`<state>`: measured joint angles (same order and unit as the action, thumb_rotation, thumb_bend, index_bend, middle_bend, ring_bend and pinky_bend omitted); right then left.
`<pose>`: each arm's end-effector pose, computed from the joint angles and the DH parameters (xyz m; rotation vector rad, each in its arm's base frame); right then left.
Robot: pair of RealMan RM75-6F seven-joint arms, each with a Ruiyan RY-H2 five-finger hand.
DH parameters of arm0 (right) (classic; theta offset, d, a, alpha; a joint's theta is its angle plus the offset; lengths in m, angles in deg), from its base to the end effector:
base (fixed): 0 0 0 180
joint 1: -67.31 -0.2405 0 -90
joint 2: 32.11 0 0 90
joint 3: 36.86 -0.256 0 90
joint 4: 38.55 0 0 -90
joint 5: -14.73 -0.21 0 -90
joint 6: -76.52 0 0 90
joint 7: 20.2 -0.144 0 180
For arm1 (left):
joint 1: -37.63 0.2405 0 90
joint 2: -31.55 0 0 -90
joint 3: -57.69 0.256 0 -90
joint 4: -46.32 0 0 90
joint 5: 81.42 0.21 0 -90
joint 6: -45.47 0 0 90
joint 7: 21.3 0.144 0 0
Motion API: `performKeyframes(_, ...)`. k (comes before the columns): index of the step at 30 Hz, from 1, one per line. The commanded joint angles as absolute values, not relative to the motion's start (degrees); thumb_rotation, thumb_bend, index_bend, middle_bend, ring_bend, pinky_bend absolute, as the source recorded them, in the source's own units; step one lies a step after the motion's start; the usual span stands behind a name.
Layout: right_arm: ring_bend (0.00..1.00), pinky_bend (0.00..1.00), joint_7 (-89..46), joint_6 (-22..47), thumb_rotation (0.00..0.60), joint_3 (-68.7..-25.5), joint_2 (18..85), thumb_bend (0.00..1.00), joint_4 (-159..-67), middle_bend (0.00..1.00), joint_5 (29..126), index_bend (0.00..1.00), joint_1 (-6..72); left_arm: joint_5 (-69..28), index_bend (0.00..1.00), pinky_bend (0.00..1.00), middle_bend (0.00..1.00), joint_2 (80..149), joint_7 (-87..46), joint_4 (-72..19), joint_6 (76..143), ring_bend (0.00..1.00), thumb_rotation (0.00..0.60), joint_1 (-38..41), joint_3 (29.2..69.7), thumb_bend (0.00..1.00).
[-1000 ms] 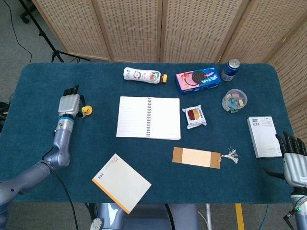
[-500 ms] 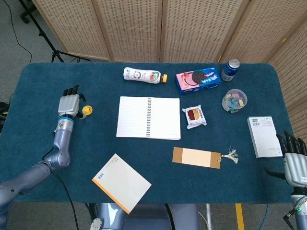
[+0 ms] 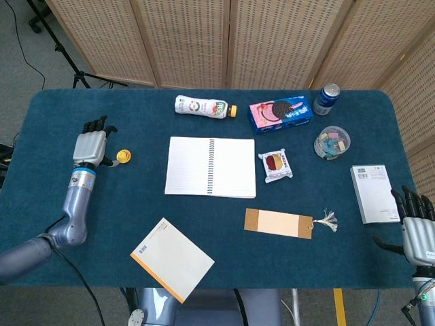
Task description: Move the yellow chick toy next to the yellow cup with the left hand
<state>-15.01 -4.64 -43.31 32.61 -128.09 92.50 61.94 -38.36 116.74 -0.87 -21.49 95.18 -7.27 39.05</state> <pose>-0.3352 -0.1965 0.1693 1.3019 -0.8732 0.7536 -0.2200 0.4325 0.0653 -1.4276 -1.0450 -0.7631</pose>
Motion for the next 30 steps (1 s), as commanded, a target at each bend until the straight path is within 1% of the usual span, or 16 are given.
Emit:
performKeyframes(1,0.0,0.0,-15.0,-5.0,0.6,-43.2,32.5,0.0,-128.3,0.0,92.8,0.03,62.0,-35.2,0.17,0.0,0.0,102.5,-0.5,-41.4,103.2,0.02,0.6,1.3,42.1,0.1)
performKeyframes(3,0.0,0.0,-15.0,-5.4,0.6,-43.2,32.5,0.0,-128.5,0.0,93.1,0.03,62.2,-33.9,0.13,0.0,0.0,99.1,-1.5,-46.3,105.2,0.02,0.6,4.6,44.3,0.09)
performKeyframes(5,0.0,0.0,-15.0,-5.7,0.6,-43.2,32.4,0.0,-128.6,0.0,93.3,0.03,62.3,-32.2,0.08,0.0,0.0,97.4,-2.8,-48.7,106.9,0.02,0.6,6.9,45.7,0.09)
performKeyframes(7,0.0,0.0,-15.0,-6.0,0.6,-43.2,32.4,0.0,-128.8,0.0,93.5,0.03,62.4,-29.1,0.03,0.0,0.0,96.1,-4.8,-50.6,110.0,0.02,0.6,10.1,47.7,0.09)
performKeyframes(11,0.0,0.0,-14.9,-6.2,0.6,-43.0,32.4,0.0,-129.0,0.0,94.0,0.03,62.4,-22.8,0.02,0.0,0.0,96.1,-9.3,-51.9,117.8,0.02,0.6,16.2,50.7,0.09)
performKeyframes(14,0.0,0.0,-14.8,-6.4,0.6,-42.8,32.5,0.0,-129.3,0.0,94.6,0.03,62.4,-19.1,0.01,0.0,0.0,97.0,-11.1,-51.3,122.1,0.02,0.6,19.8,52.8,0.09)
performKeyframes(18,0.0,0.0,-14.3,-6.4,0.6,-42.5,32.6,0.0,-129.5,0.0,95.0,0.03,62.4,-16.8,0.0,0.0,0.0,98.2,-12.4,-49.9,124.6,0.02,0.6,22.8,54.8,0.09)
performKeyframes(23,0.0,0.0,-14.0,-6.3,0.6,-42.5,32.7,0.0,-129.5,0.0,94.9,0.03,62.3,-14.7,0.0,0.0,0.0,98.9,-13.0,-48.5,126.5,0.02,0.6,25.2,56.0,0.09)
performKeyframes(26,0.0,0.0,-14.2,-6.3,0.6,-42.7,32.7,0.0,-129.5,0.0,94.8,0.03,62.3,-13.4,0.0,0.0,0.0,98.9,-13.0,-48.2,127.9,0.02,0.6,26.4,56.2,0.09)
performKeyframes(30,0.0,0.0,-14.4,-6.2,0.6,-42.6,32.7,0.0,-129.4,0.0,94.8,0.03,62.3,-13.0,0.0,0.0,0.0,99.0,-13.2,-47.7,127.6,0.02,0.6,26.9,56.0,0.1)
